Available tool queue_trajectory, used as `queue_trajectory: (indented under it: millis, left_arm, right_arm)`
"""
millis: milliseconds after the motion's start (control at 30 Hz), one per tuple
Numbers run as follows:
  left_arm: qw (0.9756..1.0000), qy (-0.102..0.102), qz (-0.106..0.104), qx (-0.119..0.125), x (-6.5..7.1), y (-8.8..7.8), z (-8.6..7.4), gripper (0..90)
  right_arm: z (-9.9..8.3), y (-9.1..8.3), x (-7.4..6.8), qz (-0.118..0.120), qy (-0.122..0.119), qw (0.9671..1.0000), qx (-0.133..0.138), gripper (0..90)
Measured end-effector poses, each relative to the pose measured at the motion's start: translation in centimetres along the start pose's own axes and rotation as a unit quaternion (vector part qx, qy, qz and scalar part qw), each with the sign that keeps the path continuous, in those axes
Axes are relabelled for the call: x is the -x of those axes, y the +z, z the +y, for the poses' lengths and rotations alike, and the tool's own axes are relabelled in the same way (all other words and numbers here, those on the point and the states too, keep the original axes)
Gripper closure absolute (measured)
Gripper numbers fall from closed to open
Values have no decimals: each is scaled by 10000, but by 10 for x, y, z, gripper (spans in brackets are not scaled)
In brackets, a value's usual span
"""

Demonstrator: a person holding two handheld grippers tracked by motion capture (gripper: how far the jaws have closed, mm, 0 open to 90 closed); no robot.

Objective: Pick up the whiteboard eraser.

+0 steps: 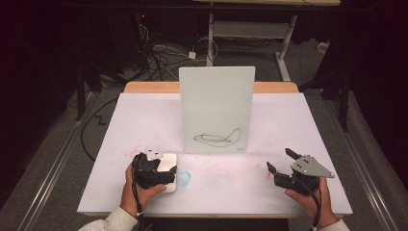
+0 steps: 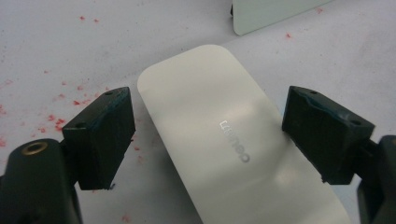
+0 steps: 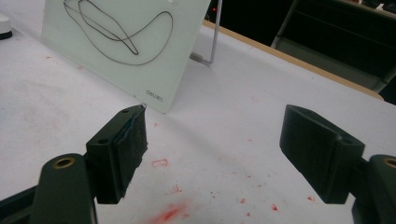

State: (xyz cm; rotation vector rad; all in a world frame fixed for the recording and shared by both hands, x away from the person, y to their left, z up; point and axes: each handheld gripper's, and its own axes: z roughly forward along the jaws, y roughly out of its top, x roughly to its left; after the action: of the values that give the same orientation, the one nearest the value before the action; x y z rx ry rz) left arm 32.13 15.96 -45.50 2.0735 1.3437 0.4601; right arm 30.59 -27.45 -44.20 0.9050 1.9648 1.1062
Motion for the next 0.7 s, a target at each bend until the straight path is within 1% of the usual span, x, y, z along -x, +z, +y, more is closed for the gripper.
queue_trajectory:
  millis: [33, 67, 100, 133, 167, 200, 267, 333, 367, 400, 433, 500, 567, 600, 633, 700]
  left_arm:
    - [10000, -10, 10, 16, 2, 1, 0, 166]
    - [10000, -6, -20, -17, 3, 2, 1, 169]
    - [10000, 4, 3, -73, 5, 3, 1, 175]
    - [9996, -15, 162, -209, 11, 9, 0, 156]
    - [9996, -15, 162, -209, 11, 9, 0, 137]
    - [9994, -20, 238, -258, 13, 11, 0, 127]
    - [9992, -33, 318, -239, 15, 12, -1, 128]
    - [9990, -109, 362, -254, 15, 14, 0, 134]
    - [9984, -277, 401, -291, 15, 16, -1, 130]
    - [9984, -277, 401, -291, 15, 16, -1, 127]
    - [9979, -438, 341, -333, 14, 19, -1, 129]
    - [9978, -489, 294, -334, 12, 20, -2, 131]
    - [9979, -473, 297, -330, 12, 19, -2, 131]
    - [9978, -490, 323, -303, 14, 18, -3, 143]
    - [9981, -455, 300, -290, 15, 17, -4, 162]
    - [9980, -423, 402, -249, 18, 15, -5, 273]
  right_arm:
    - [0, 0, 0, 0, 0, 10000, 0, 237]
    - [0, 0, 0, 12, -40, 10000, -17, 237]
    - [0, 1, -1, 20, -36, 10000, -12, 237]
    - [0, 1, -2, 29, -42, 10000, -29, 237]
    - [0, 1, -2, 37, -59, 10000, -51, 237]
    - [0, 2, -3, 42, -69, 10000, -57, 237]
    - [0, 2, -3, 44, -78, 9999, -62, 237]
    - [0, 2, -3, 54, -87, 9999, -73, 237]
    - [0, 3, -3, 69, -63, 9999, -75, 237]
    - [0, 3, -3, 72, -53, 9999, -86, 237]
    - [0, 3, -4, 66, -56, 9999, -86, 238]
    - [0, 3, -3, 89, -75, 9999, -84, 237]
    - [0, 3, -3, 92, -73, 9999, -69, 237]
    - [0, 3, -3, 99, -73, 9999, -62, 238]
    - [0, 3, -2, 97, -58, 9999, -71, 238]
    - [0, 3, -2, 96, -44, 9999, -75, 238]
